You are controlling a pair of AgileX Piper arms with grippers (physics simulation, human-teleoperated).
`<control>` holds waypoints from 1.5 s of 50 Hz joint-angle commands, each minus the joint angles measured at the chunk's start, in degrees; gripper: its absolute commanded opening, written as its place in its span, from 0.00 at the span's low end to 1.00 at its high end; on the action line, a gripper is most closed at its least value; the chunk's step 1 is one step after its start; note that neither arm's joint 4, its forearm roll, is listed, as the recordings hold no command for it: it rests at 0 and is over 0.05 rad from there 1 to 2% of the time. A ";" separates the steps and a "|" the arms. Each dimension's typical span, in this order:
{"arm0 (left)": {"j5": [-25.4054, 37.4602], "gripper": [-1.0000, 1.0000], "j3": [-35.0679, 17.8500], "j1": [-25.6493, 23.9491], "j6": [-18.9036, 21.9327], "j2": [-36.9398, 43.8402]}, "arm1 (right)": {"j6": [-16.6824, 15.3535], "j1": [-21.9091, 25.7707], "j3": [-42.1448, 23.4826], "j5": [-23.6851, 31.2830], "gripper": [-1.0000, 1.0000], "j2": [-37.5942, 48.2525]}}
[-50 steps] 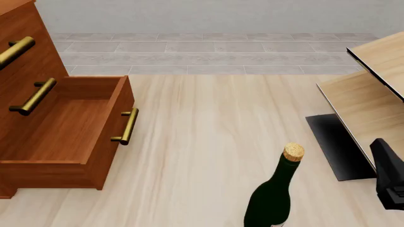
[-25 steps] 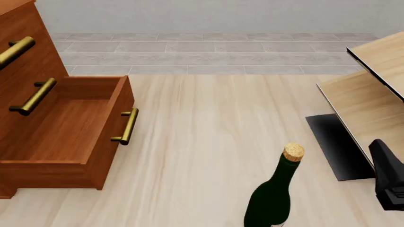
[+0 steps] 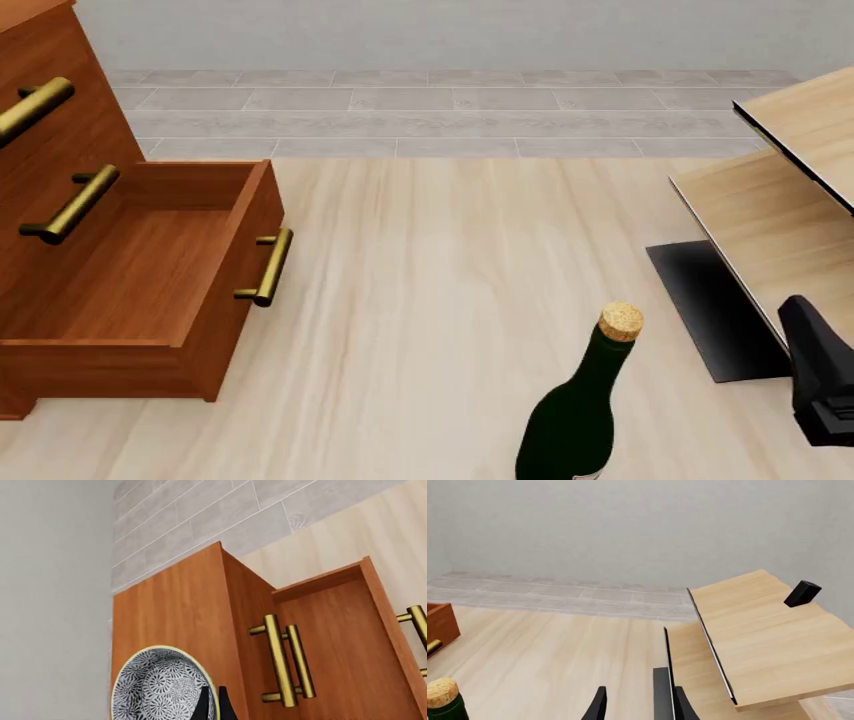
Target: Put the bowl on top of the cabinet.
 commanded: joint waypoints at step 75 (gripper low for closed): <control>-5.94 1.00 9.25 0.86 1.36 -2.74 | -0.88 0.41 0.45 -0.50 1.00 -0.01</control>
